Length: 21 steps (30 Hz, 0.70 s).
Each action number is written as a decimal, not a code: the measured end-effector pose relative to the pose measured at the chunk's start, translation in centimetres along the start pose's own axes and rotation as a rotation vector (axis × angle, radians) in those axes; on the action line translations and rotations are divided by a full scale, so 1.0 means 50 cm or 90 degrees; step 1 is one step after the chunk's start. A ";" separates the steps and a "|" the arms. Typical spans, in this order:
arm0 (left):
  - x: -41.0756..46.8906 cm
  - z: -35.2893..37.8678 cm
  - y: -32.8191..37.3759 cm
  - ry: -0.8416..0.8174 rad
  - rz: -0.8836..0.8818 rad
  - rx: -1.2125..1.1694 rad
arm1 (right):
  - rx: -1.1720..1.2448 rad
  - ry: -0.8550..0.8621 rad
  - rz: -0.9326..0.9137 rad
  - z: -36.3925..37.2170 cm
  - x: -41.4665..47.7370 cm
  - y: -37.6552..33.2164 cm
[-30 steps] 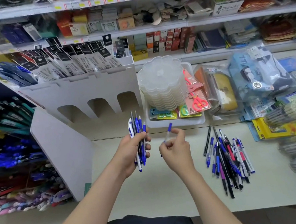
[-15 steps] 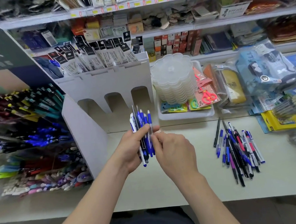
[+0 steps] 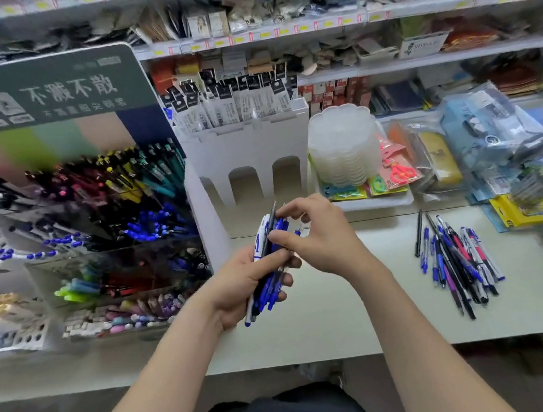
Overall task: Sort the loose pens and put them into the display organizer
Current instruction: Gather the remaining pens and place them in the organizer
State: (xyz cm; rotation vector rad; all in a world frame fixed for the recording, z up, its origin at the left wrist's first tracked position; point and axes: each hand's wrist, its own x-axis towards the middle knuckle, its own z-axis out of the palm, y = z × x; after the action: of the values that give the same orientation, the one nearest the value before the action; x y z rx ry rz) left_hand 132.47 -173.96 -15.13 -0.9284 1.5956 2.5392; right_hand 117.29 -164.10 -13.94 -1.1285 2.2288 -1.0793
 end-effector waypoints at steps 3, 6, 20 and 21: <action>-0.054 -0.064 0.003 -0.029 0.017 0.016 | 0.100 0.030 0.039 0.039 -0.009 -0.059; -0.104 -0.124 0.010 -0.051 0.039 0.008 | 0.244 0.122 0.044 0.088 -0.013 -0.127; -0.250 -0.322 0.037 0.142 0.150 -0.128 | 0.322 0.326 0.035 0.368 -0.162 -0.348; -0.256 -0.333 0.038 0.150 0.155 -0.133 | 0.262 0.334 0.011 0.397 -0.165 -0.351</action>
State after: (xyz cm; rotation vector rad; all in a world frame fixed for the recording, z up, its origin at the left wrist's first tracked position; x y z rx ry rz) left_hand 150.40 -184.77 -12.55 -1.1566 1.6107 2.9043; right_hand 143.52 -172.89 -12.04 -0.7040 2.2057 -1.8912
